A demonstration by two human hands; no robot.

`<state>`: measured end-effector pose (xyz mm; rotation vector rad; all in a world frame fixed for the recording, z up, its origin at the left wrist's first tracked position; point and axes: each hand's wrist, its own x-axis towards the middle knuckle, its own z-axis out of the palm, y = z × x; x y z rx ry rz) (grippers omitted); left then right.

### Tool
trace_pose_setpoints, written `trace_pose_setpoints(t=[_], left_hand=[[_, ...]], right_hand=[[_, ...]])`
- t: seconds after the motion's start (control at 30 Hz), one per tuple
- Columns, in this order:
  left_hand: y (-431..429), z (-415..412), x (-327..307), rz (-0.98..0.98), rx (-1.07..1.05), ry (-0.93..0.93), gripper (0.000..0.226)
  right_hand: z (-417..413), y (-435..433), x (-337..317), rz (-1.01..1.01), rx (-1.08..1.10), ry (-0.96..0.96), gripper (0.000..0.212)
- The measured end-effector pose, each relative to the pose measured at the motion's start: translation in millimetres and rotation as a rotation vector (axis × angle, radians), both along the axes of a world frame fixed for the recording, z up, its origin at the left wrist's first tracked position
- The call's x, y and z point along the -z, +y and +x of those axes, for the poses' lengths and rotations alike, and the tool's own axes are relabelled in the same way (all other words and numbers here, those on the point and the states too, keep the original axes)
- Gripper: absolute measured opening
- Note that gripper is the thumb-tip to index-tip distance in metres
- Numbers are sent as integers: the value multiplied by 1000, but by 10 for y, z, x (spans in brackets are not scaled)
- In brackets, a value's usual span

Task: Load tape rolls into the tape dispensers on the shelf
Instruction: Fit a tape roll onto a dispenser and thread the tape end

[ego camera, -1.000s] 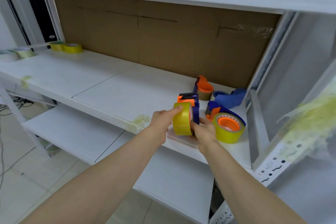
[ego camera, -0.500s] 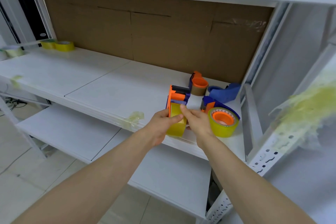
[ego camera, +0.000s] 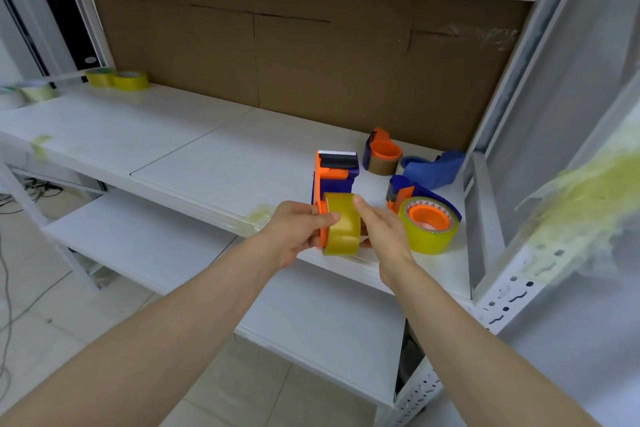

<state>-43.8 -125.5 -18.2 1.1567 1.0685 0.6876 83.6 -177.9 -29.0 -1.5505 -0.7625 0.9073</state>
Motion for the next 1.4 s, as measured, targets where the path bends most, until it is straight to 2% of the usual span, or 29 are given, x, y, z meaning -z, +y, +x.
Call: trace_pose_setpoints(t=[0.13, 0.3, 0.43, 0.57, 0.67, 0.77, 0.97, 1.1, 1.17, 1.23, 1.4], left_hand=[[-4, -32, -5, -12, 16, 4, 29], [-18, -44, 20, -14, 29, -48, 35], [-33, -29, 38, -44, -68, -136, 27], [-22, -52, 69, -12, -33, -102, 32], [-45, -70, 39, 15, -2, 18, 35], [-41, -81, 31, 51, -5, 73, 40], [-57, -110, 26, -31, -76, -91, 41], [-67, -122, 20, -22, -11, -93, 36], [-74, -130, 19, -7, 32, -83, 35], [-75, -142, 23, -2, 51, -87, 35], [-63, -145, 17, -49, -20, -126, 34]], right_hand=[[-9, 51, 7, 14, 27, -143, 23], [-35, -8, 127, 93, 18, -186, 14], [-79, -100, 167, 126, -30, -170, 11], [-90, -125, 76, 47, -7, -131, 13], [-50, -65, -47, 33, 5, -215, 24], [-53, -35, -43, 57, -15, -257, 17], [-101, -156, 114, 82, -58, -227, 4], [-64, -108, -28, 20, -27, -104, 13], [-54, -53, -88, 19, -24, -164, 20], [-60, -26, -93, 51, -29, -231, 16], [-68, -110, 44, 122, -39, -224, 6]])
